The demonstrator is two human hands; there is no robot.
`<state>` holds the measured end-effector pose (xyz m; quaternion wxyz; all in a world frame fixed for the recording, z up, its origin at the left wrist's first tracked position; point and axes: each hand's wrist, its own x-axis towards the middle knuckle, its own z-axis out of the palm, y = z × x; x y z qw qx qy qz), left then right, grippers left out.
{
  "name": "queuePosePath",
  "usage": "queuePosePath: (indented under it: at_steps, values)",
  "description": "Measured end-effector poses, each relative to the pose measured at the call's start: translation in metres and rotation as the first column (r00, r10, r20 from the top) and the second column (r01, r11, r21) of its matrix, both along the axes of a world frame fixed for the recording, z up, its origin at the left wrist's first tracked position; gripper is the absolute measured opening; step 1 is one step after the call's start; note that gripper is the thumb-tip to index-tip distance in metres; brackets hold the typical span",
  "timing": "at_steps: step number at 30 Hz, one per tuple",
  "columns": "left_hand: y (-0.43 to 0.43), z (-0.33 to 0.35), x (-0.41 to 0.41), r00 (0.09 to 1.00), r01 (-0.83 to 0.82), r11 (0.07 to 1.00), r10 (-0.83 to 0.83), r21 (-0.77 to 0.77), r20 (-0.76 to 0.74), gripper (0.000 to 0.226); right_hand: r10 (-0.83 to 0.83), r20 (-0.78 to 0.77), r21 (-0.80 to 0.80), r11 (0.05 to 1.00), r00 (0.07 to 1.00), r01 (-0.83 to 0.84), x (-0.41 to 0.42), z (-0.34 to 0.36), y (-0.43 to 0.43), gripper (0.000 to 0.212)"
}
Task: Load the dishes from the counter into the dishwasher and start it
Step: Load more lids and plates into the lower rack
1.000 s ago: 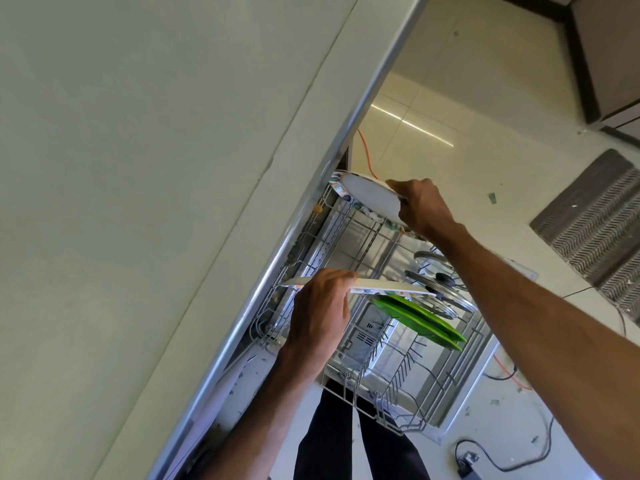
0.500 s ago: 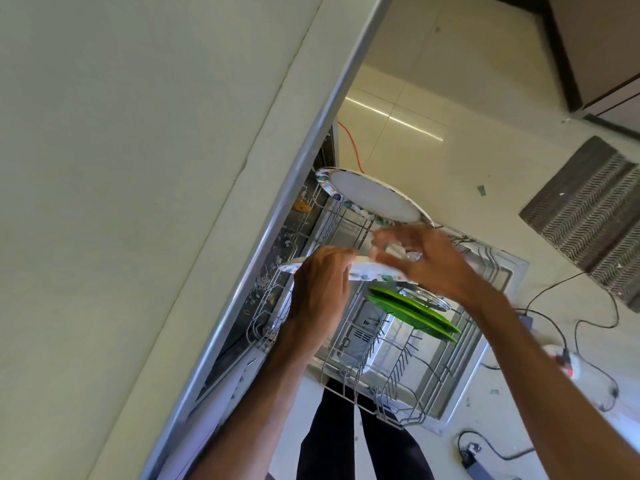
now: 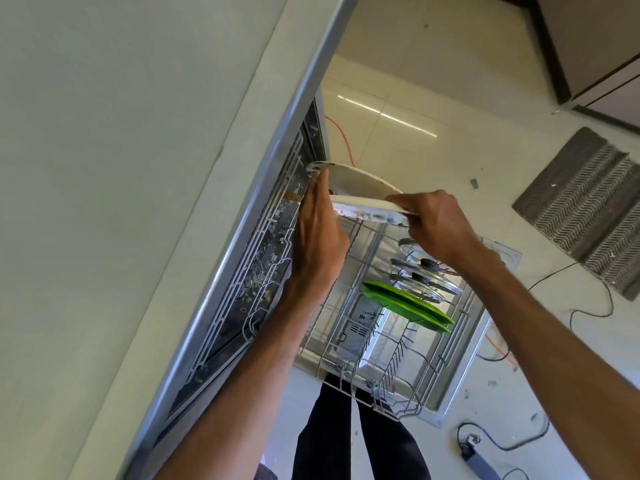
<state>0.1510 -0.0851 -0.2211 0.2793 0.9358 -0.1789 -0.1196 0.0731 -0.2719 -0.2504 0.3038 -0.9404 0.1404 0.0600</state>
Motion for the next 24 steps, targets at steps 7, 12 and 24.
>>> queuePosePath:
  at_steps: [7, 12, 24]
  values:
    - [0.023, -0.020, 0.008, 0.992, -0.012, 0.992, 0.027, 0.125, -0.120, 0.071, -0.012, -0.010, -0.065, 0.998, 1.000, 0.012, 0.008, -0.014, 0.002, 0.049]
    - [0.025, -0.024, 0.017, 0.987, 0.036, 0.985, -0.008, 0.169, -0.163, 0.073, -0.098, -0.070, -0.076, 0.993, 0.993, 0.093, 0.021, -0.017, 0.007, 0.026]
    - [0.034, -0.024, 0.009, 0.986, 0.019, 0.985, 0.010, 0.171, -0.167, 0.057, -0.027, -0.177, -0.108, 0.994, 0.984, 0.008, 0.065, -0.031, 0.024, 0.030]
